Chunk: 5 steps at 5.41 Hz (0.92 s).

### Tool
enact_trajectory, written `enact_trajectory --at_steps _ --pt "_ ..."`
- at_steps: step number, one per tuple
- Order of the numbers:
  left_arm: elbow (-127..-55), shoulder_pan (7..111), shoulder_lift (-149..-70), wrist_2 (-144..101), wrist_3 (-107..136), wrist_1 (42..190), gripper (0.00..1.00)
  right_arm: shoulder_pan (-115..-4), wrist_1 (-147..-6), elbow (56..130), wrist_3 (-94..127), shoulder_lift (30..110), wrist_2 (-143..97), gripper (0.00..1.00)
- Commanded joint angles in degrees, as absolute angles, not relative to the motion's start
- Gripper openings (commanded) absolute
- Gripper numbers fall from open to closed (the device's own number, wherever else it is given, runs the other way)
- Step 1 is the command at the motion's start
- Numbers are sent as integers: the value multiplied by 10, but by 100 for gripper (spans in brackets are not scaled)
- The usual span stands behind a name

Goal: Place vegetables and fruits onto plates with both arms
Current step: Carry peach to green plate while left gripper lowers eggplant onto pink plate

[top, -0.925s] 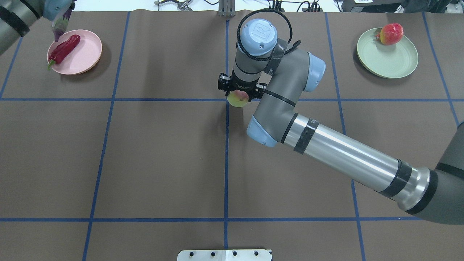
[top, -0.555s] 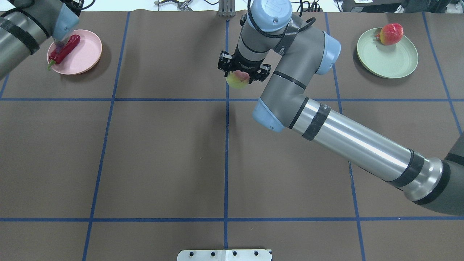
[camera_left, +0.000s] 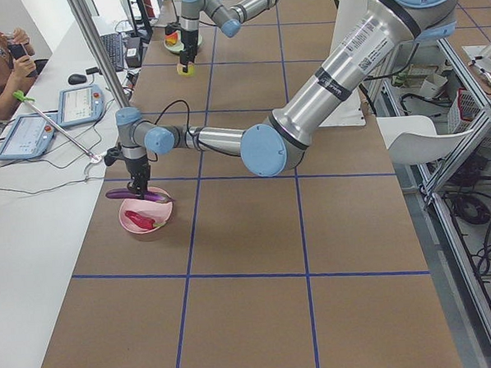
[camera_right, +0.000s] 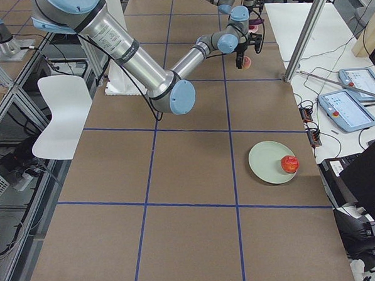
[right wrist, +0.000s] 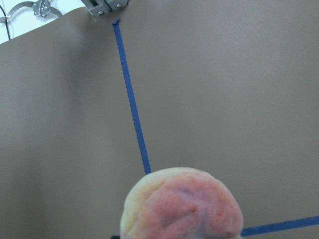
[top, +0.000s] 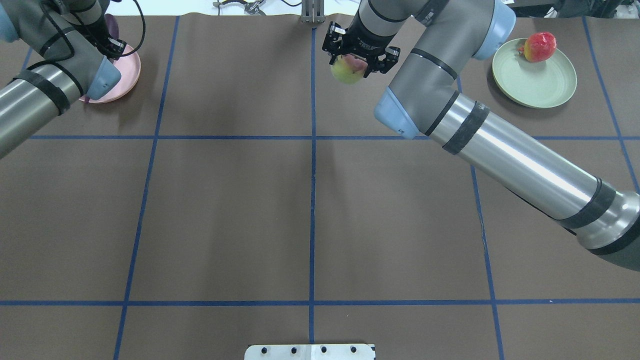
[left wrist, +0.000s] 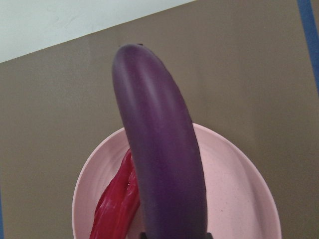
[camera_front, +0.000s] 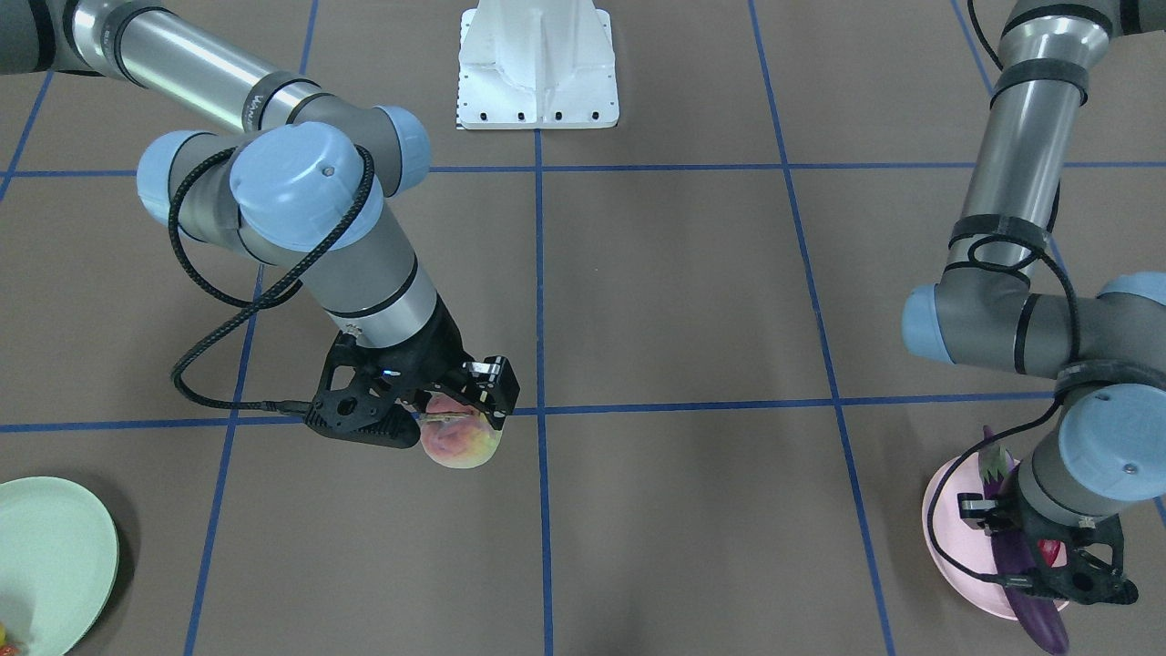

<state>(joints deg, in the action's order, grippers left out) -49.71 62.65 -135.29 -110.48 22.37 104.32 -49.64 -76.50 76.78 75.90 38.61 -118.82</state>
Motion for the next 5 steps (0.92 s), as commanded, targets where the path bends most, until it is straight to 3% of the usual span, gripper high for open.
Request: enact_trajectory --at_steps 1,2,5 --pt "-498 614 -1348 -1061 184 1047 72 -524 -766 767 758 387 -1205 0" --pt "-521 616 -1333 -1061 129 1056 100 -537 -766 766 757 388 -1214 0" --pt "-603 622 -1339 -1067 125 984 100 -606 -766 766 596 451 -1216 0"
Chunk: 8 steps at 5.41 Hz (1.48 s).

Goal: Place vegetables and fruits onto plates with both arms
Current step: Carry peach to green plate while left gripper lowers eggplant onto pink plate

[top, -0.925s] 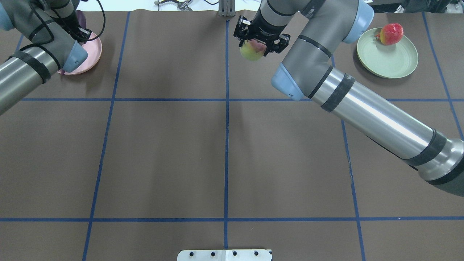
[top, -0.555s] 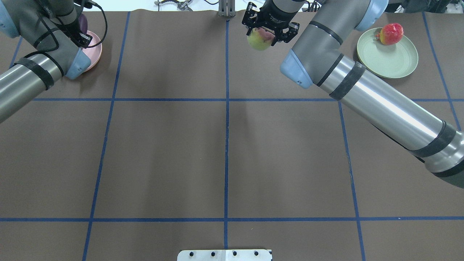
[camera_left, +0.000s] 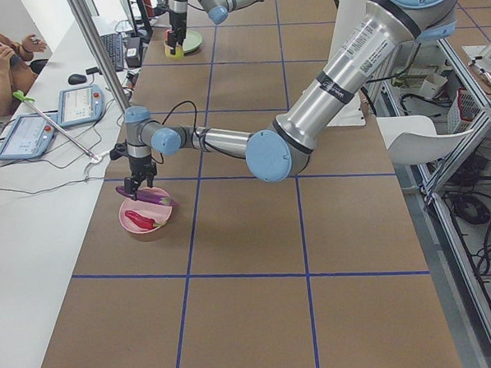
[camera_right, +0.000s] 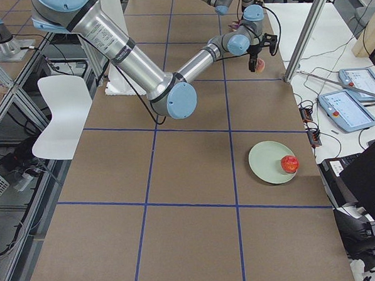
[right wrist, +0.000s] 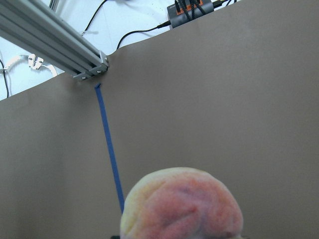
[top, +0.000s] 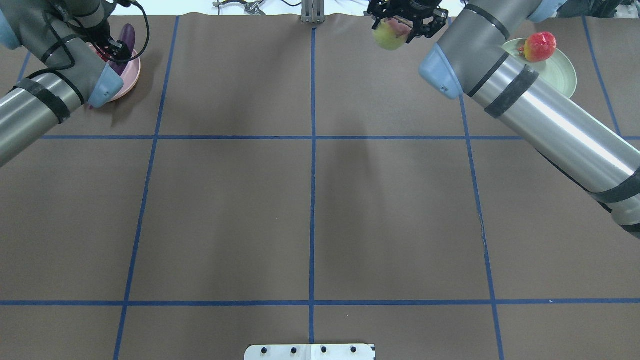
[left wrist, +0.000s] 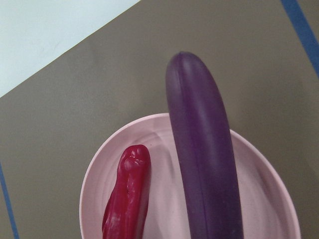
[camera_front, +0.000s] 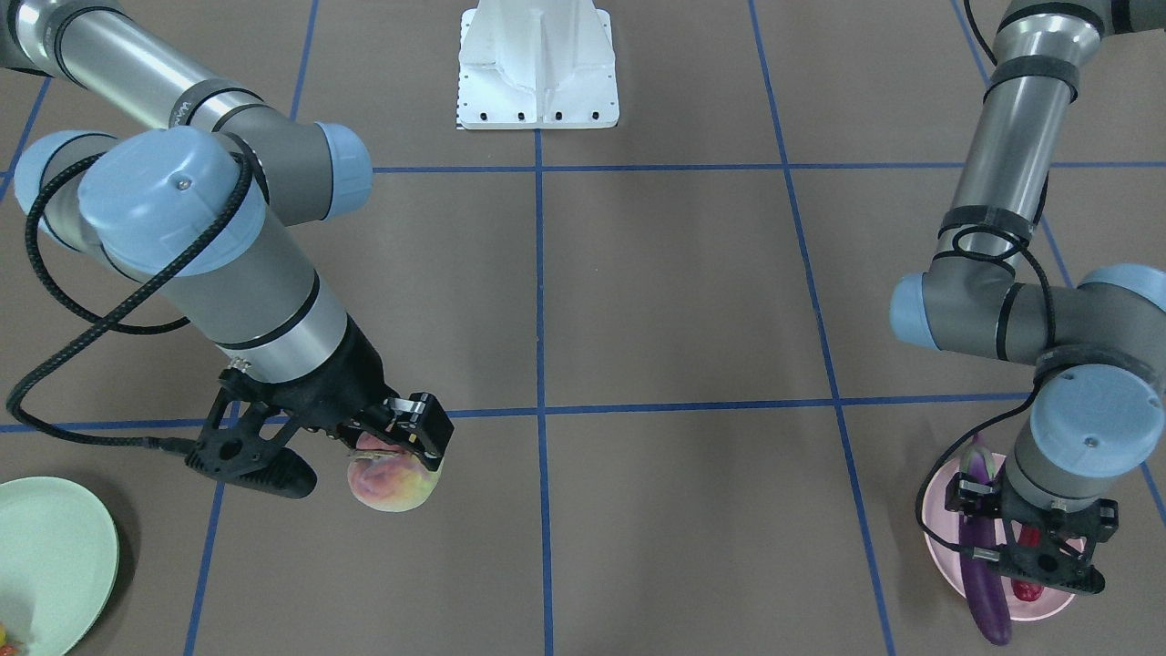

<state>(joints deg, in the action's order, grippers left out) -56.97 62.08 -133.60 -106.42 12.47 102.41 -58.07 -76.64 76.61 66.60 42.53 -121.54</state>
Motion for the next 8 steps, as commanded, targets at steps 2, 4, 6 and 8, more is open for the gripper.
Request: enact_trajectory --at_steps 2,4,6,8 --pt "-670 621 -1352 -1116 167 914 100 -651 -763 760 432 518 -1228 0" --pt "-698 620 -1352 -1134 210 911 100 -662 -759 742 302 574 -1220 0" --pt "-700 614 -1353 -1142 222 911 100 -668 -759 707 250 593 -1197 0" --pt "-700 611 -1353 -1142 223 911 100 -676 -759 670 199 606 -1186 0"
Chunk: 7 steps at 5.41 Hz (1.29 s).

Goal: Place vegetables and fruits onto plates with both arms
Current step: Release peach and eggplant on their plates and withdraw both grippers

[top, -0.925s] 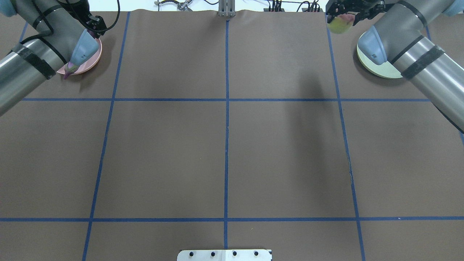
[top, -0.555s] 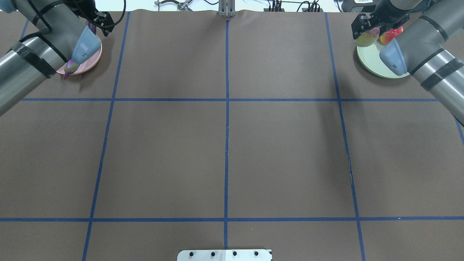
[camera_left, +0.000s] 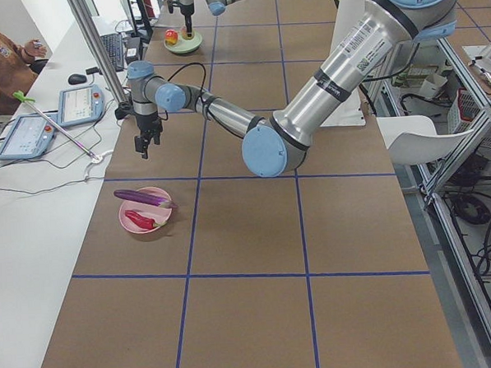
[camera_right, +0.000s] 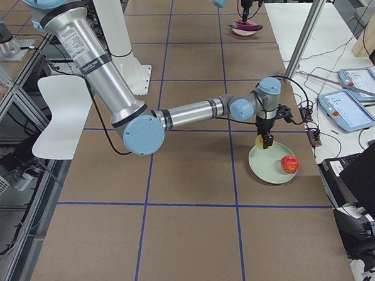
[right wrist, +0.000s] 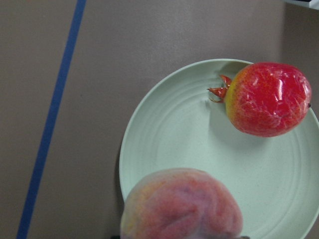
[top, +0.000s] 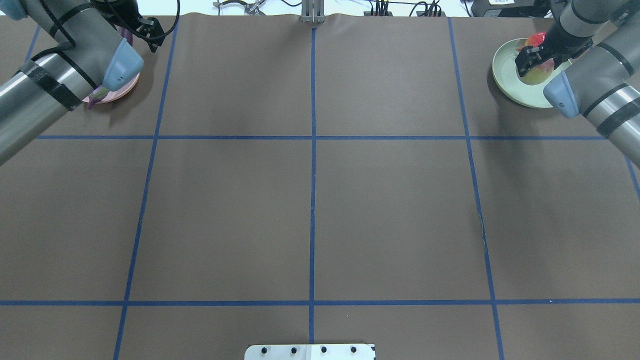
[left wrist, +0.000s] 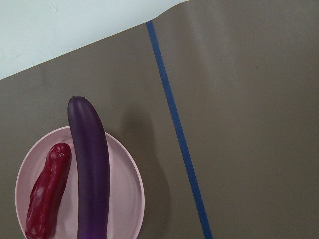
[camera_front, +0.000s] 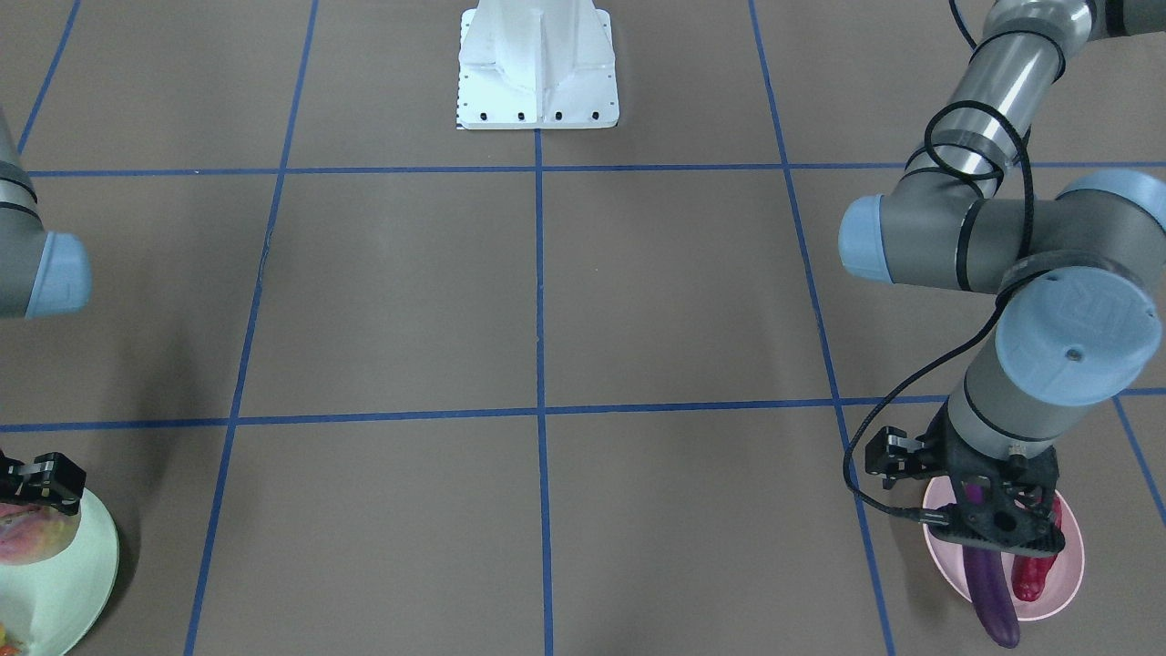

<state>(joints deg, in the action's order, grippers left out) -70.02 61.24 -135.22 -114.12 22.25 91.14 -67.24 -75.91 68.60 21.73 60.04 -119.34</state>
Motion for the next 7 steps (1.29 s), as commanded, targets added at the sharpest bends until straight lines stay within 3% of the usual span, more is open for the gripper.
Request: enact_trajectory --at_steps 1,2,4,7 --pt "-700 608 -1353 -1141 236 911 100 -673 -758 656 200 606 -1173 0" --pt "-700 607 -1352 -1142 238 912 100 -671 -758 651 200 605 -1160 0" --pt "-700 606 -1349 -1142 238 913 100 -671 -758 654 205 604 -1162 99" --pt "-705 606 -1350 -1142 237 913 100 -707 -766 681 205 601 -1229 100"
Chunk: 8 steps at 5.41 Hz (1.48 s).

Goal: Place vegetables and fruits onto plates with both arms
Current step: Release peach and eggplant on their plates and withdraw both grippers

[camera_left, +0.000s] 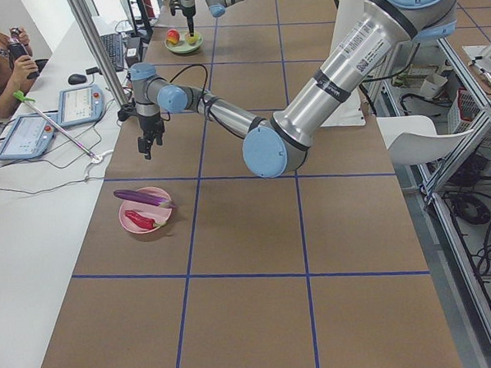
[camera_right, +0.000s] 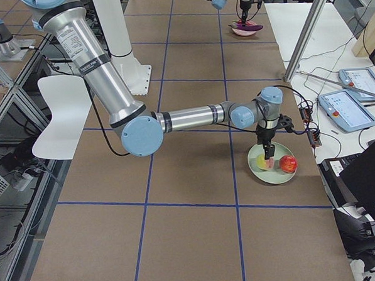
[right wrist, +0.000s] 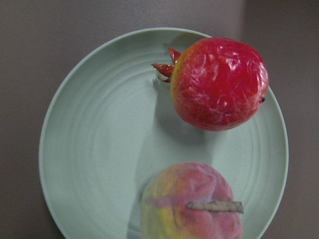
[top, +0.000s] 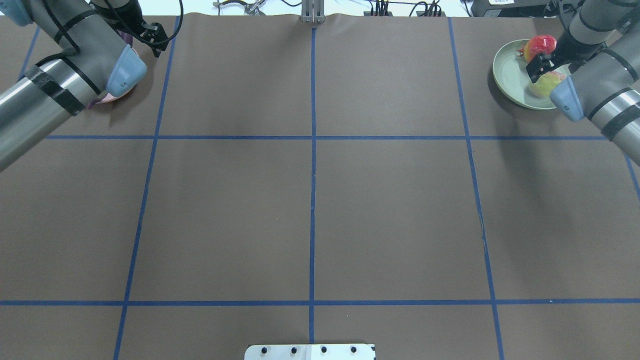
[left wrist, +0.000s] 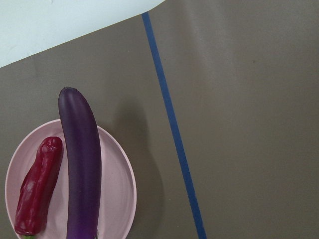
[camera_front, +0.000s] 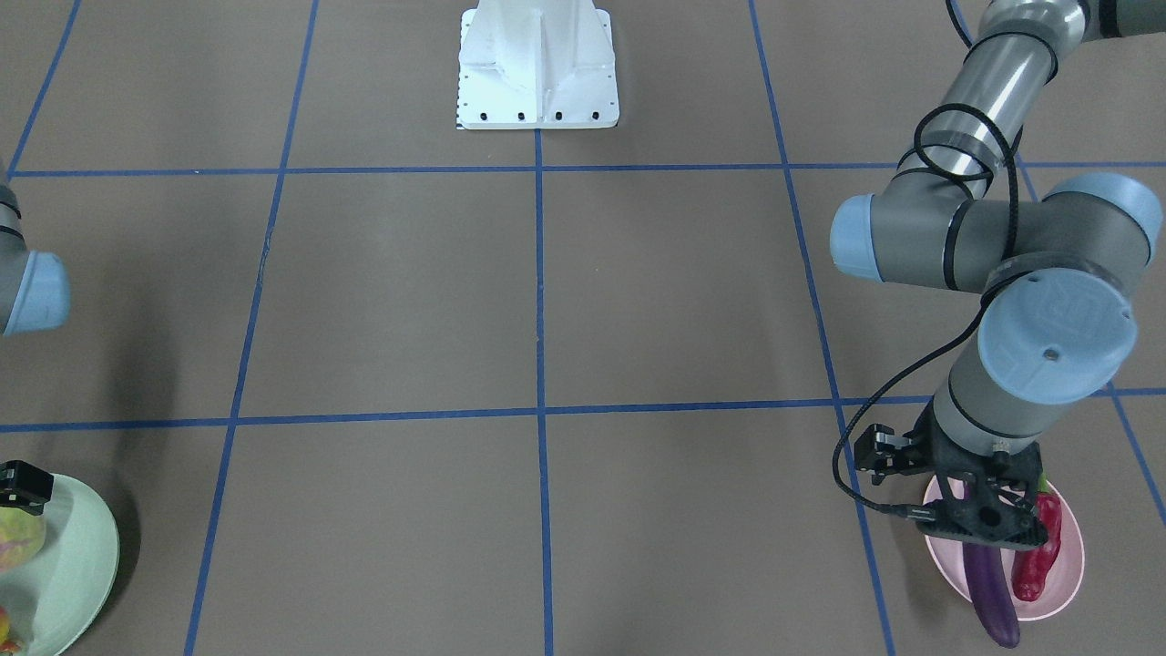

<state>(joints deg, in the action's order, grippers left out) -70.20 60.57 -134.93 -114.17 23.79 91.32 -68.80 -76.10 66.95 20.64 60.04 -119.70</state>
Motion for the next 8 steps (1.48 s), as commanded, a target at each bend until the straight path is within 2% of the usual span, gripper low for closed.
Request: enact_trajectory --at_steps 1,2,5,7,8 --pt "-729 610 -1344 -1155 235 911 100 -737 -772 697 202 612 -1272 100" --pt "-762 622 -1326 -1182 229 891 100 -758 -803 742 198 633 -1300 100" --pt "-901 710 -1147 -1281 69 895 100 -810 -818 883 196 762 -1374 100" --pt "-903 772 -1088 -1331 -2 899 100 -851 -818 919 117 841 -1403 100" --pt "-900 801 -1058 -1332 -82 903 100 -868 -819 911 58 866 -1409 100"
